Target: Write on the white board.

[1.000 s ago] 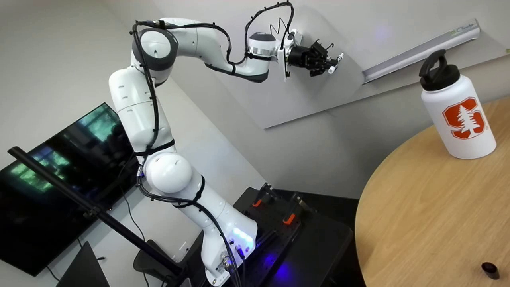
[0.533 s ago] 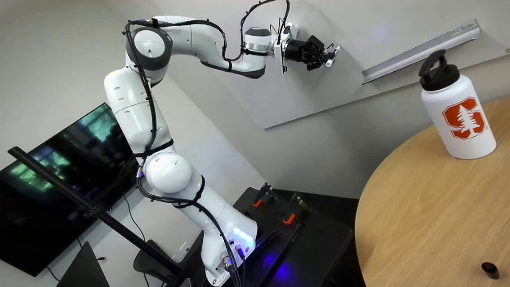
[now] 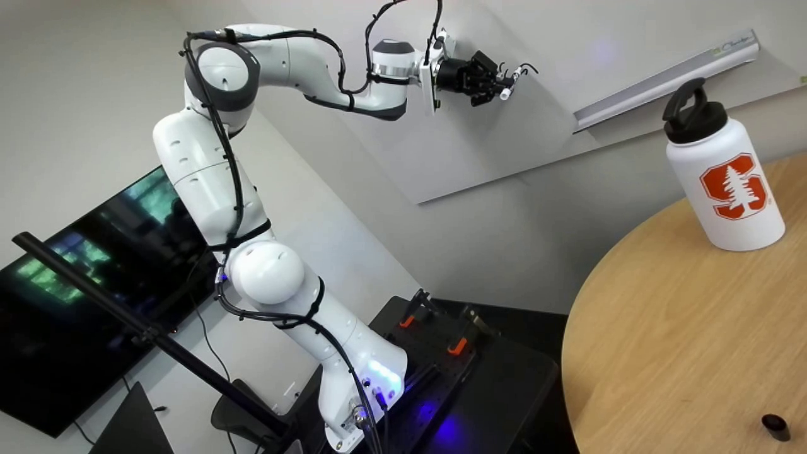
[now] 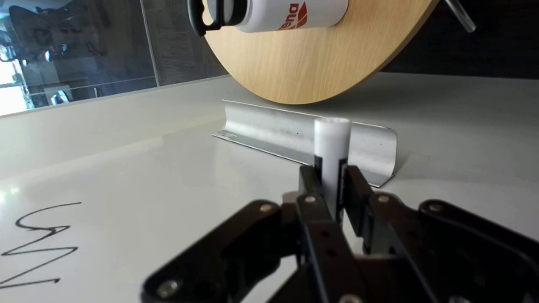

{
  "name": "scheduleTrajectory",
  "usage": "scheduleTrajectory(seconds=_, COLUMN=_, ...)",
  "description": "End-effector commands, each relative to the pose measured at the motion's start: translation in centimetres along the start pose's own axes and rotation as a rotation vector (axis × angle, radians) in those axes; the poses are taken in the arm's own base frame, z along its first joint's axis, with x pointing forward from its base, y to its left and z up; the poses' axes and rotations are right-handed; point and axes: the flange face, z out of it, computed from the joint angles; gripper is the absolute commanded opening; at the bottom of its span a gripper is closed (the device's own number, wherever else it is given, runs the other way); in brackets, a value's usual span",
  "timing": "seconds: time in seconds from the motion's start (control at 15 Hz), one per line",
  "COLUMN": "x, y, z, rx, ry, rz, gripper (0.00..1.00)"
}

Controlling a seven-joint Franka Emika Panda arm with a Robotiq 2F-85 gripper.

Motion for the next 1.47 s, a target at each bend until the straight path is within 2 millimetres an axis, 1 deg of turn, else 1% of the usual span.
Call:
scheduleTrajectory(seconds=0.0, x=1.6, y=-1.4, z=-2.7, rx=0.038, ry=0.075, rz=-0.062, gripper=0.08)
scheduleTrajectory(seconds=0.13, x=1.5, y=-2.2, z=-2.9, rx=0.048, ry=0.072, rz=-0.075, gripper=0.08)
scheduleTrajectory(seconds=0.33, x=1.4, y=-2.8, z=-2.4, rx=0.061, ry=0.049, rz=-0.093, gripper=0.08)
scheduleTrajectory(seconds=0.73, x=1.2, y=-2.6, z=-0.3, rx=0.059, ry=0.010, rz=-0.092, gripper=0.08)
scheduleTrajectory(seconds=1.0, x=1.0, y=-1.7, z=1.5, rx=0.057, ry=-0.016, rz=-0.078, gripper=0.08)
scheduleTrajectory(seconds=1.27, x=0.7, y=0.3, z=2.7, rx=0.053, ry=-0.031, rz=-0.042, gripper=0.08)
scheduleTrajectory(seconds=1.4, x=0.7, y=1.4, z=2.9, rx=0.053, ry=-0.028, rz=-0.021, gripper=0.08)
